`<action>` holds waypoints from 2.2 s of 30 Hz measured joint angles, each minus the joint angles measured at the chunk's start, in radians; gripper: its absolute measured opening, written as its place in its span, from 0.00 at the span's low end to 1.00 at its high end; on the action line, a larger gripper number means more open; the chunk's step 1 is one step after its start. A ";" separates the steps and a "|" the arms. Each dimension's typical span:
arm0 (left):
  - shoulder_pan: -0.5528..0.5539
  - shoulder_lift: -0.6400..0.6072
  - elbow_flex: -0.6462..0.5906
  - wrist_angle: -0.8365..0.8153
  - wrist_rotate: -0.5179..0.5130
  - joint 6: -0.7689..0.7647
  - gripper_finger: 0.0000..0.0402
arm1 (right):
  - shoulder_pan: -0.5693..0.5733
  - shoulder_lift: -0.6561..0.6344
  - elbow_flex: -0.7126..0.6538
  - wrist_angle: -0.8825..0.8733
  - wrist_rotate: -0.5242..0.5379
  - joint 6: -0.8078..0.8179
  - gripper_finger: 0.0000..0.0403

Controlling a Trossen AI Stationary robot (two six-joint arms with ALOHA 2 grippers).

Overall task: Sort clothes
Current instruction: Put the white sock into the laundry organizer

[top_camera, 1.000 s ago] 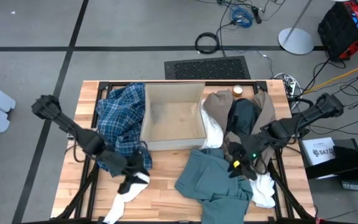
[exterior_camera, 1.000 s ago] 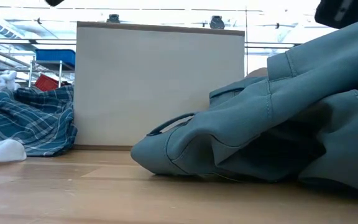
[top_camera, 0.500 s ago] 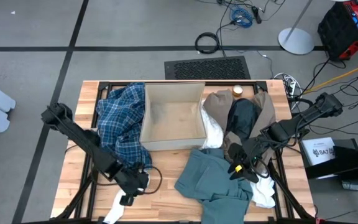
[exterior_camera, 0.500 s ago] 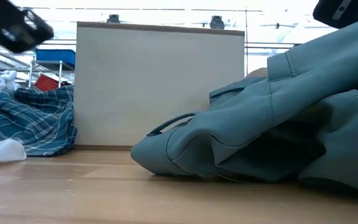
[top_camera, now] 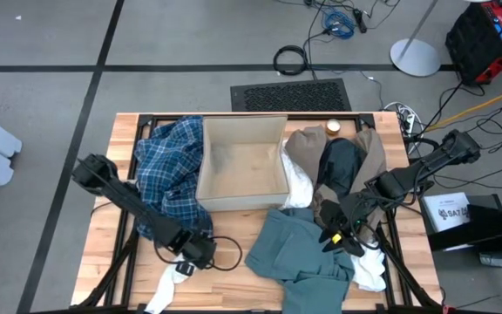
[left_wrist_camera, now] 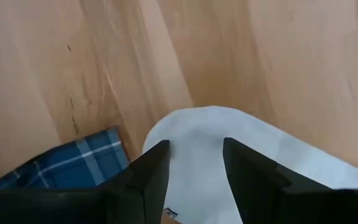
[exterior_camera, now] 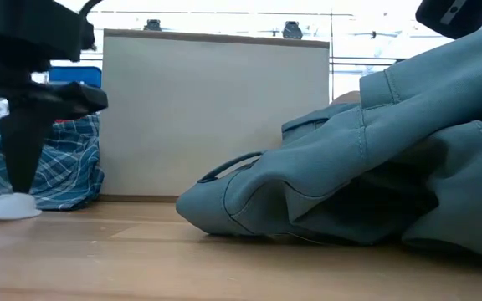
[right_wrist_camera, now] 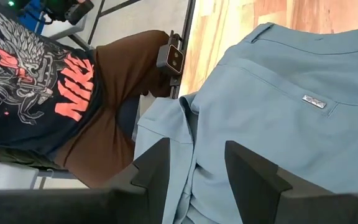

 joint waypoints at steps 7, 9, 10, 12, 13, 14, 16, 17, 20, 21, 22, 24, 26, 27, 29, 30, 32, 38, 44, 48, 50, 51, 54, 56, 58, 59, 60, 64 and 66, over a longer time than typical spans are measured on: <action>0.016 0.036 0.000 0.000 0.072 0.036 0.39 | 0.000 0.000 0.000 0.000 0.000 -0.006 0.35; 0.016 0.037 0.000 0.001 0.070 0.053 0.37 | 0.000 0.000 0.000 0.000 0.000 -0.017 0.35; 0.016 0.037 0.000 0.001 0.062 0.058 0.36 | 0.000 0.000 0.000 0.000 0.000 -0.022 0.35; 0.014 0.037 0.000 0.001 0.038 0.057 0.30 | 0.000 0.000 0.000 0.000 0.000 -0.028 0.35; 0.014 0.037 0.000 0.001 0.033 0.055 0.27 | 0.000 0.000 0.000 0.000 0.001 -0.030 0.35; 0.015 0.037 0.000 0.001 0.031 0.054 0.23 | 0.000 0.000 0.000 0.000 0.006 -0.030 0.35; 0.015 0.037 0.000 0.000 0.029 0.054 0.14 | 0.000 0.000 0.000 0.000 0.022 -0.029 0.35; 0.015 0.036 0.000 0.000 0.030 0.052 0.09 | 0.000 0.000 0.000 0.000 0.023 -0.029 0.35; 0.015 0.026 0.004 -0.008 0.047 0.039 0.03 | 0.000 0.000 0.000 0.000 0.024 -0.029 0.35; 0.015 0.020 0.010 -0.014 0.047 0.031 0.03 | 0.000 0.000 0.000 0.000 0.024 -0.030 0.35; 0.015 0.011 0.019 -0.018 0.047 0.027 0.03 | 0.000 0.000 0.000 0.000 0.024 -0.030 0.35; 0.015 -0.014 0.045 -0.020 0.048 0.027 0.03 | 0.000 0.000 0.000 0.000 0.024 -0.030 0.35; 0.015 -0.043 0.068 -0.037 0.043 0.027 0.02 | 0.000 0.000 0.000 0.000 0.024 -0.030 0.35; 0.015 -0.058 0.079 -0.042 0.032 0.026 0.01 | 0.000 0.000 0.000 0.000 0.024 -0.030 0.35; 0.015 -0.091 0.106 -0.037 0.013 0.026 0.01 | 0.000 0.000 0.000 0.000 0.025 -0.034 0.35; 0.015 -0.109 0.121 -0.035 0.005 0.026 0.01 | 0.000 0.000 0.000 0.000 0.027 -0.040 0.35; 0.016 -0.144 0.145 -0.029 0.000 0.026 0.01 | 0.000 0.000 0.000 0.000 0.033 -0.047 0.35; 0.016 -0.242 0.243 0.088 -0.049 0.048 0.01 | 0.000 0.000 0.000 0.000 0.057 -0.048 0.35; 0.024 -0.321 0.374 0.213 -0.198 0.170 0.01 | 0.000 0.000 -0.001 0.000 0.054 -0.045 0.35; 0.071 -0.356 0.477 0.217 -0.357 0.255 0.01 | 0.000 0.000 -0.001 0.000 0.053 -0.045 0.35; 0.102 -0.364 0.513 0.272 -0.415 0.328 0.00 | 0.000 0.000 -0.001 0.000 0.053 -0.045 0.35; 0.122 -0.366 0.528 0.309 -0.436 0.365 0.00 | 0.000 0.000 -0.001 0.000 0.053 -0.045 0.35; 0.192 -0.366 0.574 0.390 -0.448 0.492 0.00 | 0.000 0.000 -0.001 0.000 0.048 -0.033 0.35; 0.253 -0.367 0.605 0.399 -0.450 0.547 0.00 | 0.000 0.000 -0.001 -0.006 0.045 0.002 0.35; 0.327 -0.363 0.629 0.388 -0.443 0.562 0.00 | 0.000 0.000 -0.001 -0.019 0.042 0.043 0.35; 0.363 -0.363 0.634 0.387 -0.427 0.570 0.00 | 0.000 0.000 -0.001 -0.029 0.041 0.063 0.35; 0.398 -0.363 0.635 0.386 -0.403 0.575 0.00 | 0.000 0.000 -0.001 -0.041 0.041 0.081 0.35; 0.536 -0.355 0.635 0.368 -0.291 0.574 0.00 | 0.000 0.000 -0.001 -0.096 0.042 0.141 0.35; 0.592 -0.349 0.635 0.351 -0.261 0.566 0.00 | 0.000 0.000 -0.001 -0.121 0.042 0.162 0.35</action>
